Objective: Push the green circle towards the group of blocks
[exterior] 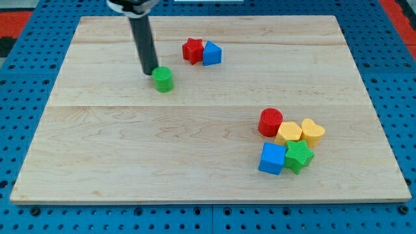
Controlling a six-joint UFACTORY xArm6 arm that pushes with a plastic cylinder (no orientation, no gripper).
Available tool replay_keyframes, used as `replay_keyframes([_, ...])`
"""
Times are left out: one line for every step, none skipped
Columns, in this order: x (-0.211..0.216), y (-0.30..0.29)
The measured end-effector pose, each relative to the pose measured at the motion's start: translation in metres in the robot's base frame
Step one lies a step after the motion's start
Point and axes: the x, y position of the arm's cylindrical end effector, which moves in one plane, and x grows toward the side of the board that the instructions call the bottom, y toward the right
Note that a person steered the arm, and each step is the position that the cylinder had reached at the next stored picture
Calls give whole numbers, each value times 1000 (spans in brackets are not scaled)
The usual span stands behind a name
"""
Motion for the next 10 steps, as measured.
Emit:
replay_keyframes([10,38])
replay_keyframes([36,65])
replay_keyframes([53,65])
replay_keyframes([48,31])
replay_keyframes([50,0])
replay_keyframes([82,0])
replay_keyframes([103,13])
replay_keyframes([119,47])
replay_keyframes([130,93])
replay_keyframes([143,127])
